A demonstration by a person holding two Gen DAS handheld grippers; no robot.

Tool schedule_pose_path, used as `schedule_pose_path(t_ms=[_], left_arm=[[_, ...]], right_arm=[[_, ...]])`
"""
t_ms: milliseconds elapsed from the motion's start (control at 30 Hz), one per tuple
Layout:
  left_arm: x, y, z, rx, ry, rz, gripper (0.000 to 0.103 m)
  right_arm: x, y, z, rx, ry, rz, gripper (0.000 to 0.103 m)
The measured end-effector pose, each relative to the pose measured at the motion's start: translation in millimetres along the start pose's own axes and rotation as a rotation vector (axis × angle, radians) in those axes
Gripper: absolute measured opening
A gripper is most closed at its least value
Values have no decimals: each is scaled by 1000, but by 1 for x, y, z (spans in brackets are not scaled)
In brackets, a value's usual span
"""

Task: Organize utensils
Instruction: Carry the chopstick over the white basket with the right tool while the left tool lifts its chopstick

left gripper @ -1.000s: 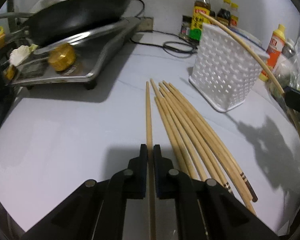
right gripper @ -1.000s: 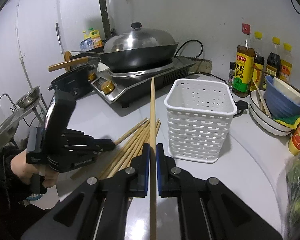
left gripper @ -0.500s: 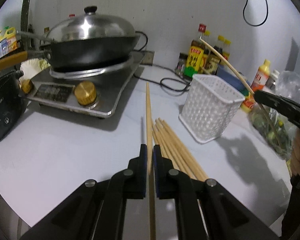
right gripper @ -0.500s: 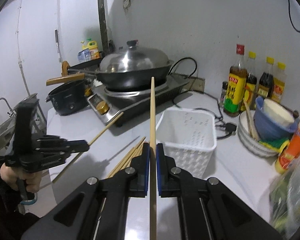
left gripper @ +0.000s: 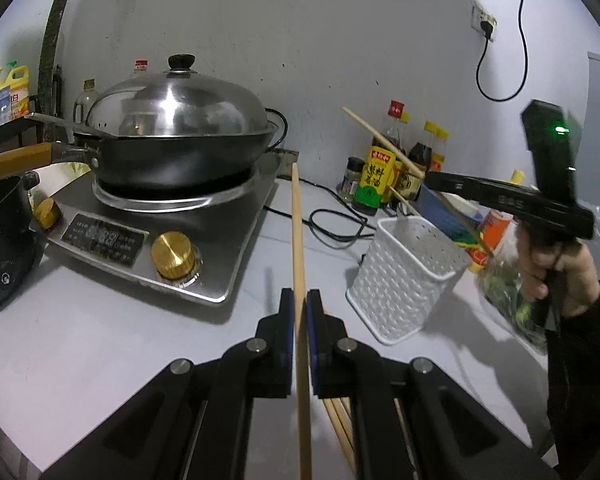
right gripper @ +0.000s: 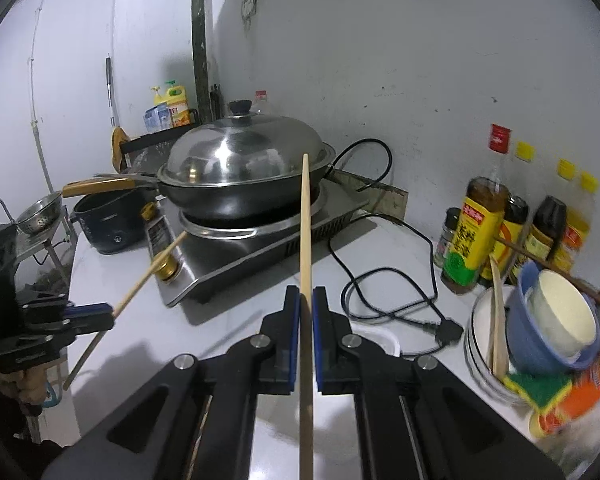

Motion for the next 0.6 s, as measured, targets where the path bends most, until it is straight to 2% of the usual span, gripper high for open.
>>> schedule_pose_path(t_ms=[167, 300, 600], left_arm=[[-8, 5, 1, 6, -16, -10, 5], [-13, 10, -4, -1, -36, -20, 5], [-10, 10, -8, 0, -37, -32, 5]], right_arm=[[4, 34, 9, -28, -22, 11, 6], [6, 49, -3, -58, -33, 19, 6], [13, 50, -41, -69, -95, -54, 6]])
Point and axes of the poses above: each gripper's, at about its wrist camera, not at the fingertips, and y roughly the way its jaws point, x to its right, z to its top, the point moved 7 cm from there along y, roughly the way its jaws point, and after that the axes turned 11 degrees about y, right-handed, at the moved point
